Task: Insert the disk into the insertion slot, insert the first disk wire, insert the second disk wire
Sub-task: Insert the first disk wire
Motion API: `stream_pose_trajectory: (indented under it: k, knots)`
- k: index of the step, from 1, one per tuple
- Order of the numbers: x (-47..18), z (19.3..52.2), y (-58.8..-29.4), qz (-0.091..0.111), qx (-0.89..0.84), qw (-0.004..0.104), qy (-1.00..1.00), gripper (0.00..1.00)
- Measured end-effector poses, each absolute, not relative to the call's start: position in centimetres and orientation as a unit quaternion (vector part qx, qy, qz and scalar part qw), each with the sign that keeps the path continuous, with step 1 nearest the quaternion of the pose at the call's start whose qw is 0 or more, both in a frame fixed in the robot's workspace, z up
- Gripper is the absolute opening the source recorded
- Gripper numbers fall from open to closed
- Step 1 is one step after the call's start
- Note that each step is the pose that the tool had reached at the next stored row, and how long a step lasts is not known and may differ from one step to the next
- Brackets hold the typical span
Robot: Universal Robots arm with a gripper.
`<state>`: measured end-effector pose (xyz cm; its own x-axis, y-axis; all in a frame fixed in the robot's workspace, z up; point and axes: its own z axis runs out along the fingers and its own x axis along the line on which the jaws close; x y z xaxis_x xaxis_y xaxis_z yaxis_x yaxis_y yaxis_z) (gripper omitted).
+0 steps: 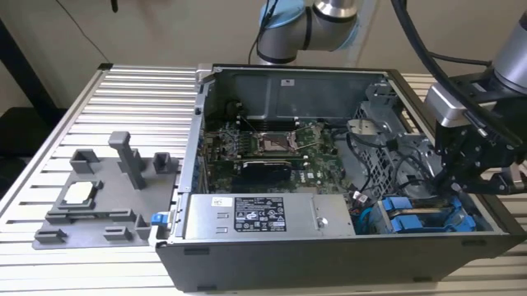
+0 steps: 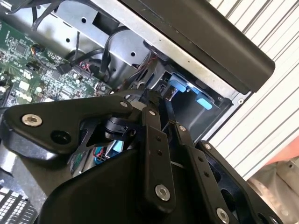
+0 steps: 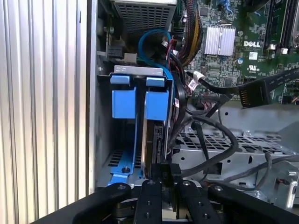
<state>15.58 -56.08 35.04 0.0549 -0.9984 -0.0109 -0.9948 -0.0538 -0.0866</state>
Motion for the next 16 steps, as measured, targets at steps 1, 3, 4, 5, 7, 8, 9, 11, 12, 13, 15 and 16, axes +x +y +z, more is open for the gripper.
stream_pose_trajectory:
  k: [1,3,4,5,7,8,9,11,12,13,15,16]
  knots:
    - [15.58,34.98,-56.12,-0.026,-0.725,0.035,0.687,0.19]
    - [15.58,34.84,-56.20,-0.026,-0.725,0.035,0.688,0.19]
    - [15.58,34.77,-56.22,-0.026,-0.725,0.035,0.688,0.19]
    - [15.58,34.71,-56.25,-0.026,-0.724,0.035,0.688,0.19]
    - [15.58,34.63,-56.34,-0.026,-0.724,0.035,0.688,0.19]
    - [15.58,34.58,-56.36,-0.026,-0.724,0.035,0.688,0.19]
    - [15.58,34.56,-56.37,-0.026,-0.724,0.035,0.688,0.19]
    - [15.58,34.52,-56.37,-0.026,-0.724,0.035,0.688,0.19]
    - [15.58,34.49,-56.38,-0.026,-0.724,0.035,0.688,0.19]
    - [15.59,34.47,-56.38,-0.026,-0.724,0.035,0.688,0.19]
    - [15.62,34.40,-56.38,-0.026,-0.724,0.035,0.688,0.19]
    - [15.64,34.38,-56.38,-0.026,-0.724,0.035,0.688,0.19]
